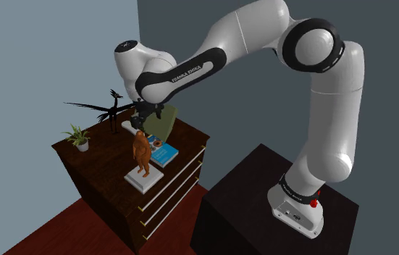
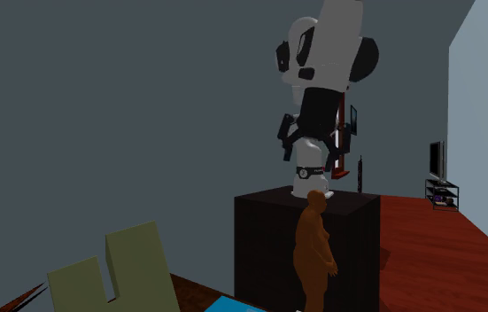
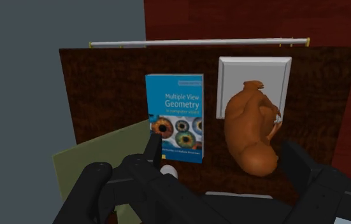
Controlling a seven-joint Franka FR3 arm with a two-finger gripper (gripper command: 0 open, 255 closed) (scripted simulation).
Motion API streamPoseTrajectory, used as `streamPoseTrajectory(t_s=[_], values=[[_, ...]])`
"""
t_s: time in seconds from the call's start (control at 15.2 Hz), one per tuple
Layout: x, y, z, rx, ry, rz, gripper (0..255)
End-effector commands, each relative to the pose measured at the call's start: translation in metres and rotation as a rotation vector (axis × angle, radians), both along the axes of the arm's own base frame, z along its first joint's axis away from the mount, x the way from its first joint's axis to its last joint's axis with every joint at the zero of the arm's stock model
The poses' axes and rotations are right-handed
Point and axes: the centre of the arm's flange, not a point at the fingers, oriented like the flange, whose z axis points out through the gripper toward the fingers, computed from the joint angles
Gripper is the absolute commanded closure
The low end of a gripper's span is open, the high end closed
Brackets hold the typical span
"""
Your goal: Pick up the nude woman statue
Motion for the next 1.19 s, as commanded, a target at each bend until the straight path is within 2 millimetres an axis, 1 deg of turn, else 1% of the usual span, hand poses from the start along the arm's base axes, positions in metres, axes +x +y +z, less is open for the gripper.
streamPoseTrajectory(t_s=[0.0, 0.2, 0.66, 0.79, 0.86, 1.12], values=[[0.015, 0.017, -0.019, -0.007, 0.004, 0.0, 0], [0.035, 0.039, -0.044, -0.017, 0.009, 0.0, 0], [0.035, 0.039, -0.081, -0.017, 0.009, 0.0, 0], [0.035, 0.039, -0.084, -0.017, 0.009, 0.0, 0], [0.035, 0.039, -0.084, -0.016, 0.009, 0.0, 255], [0.035, 0.04, -0.084, -0.017, 0.009, 0.0, 255]])
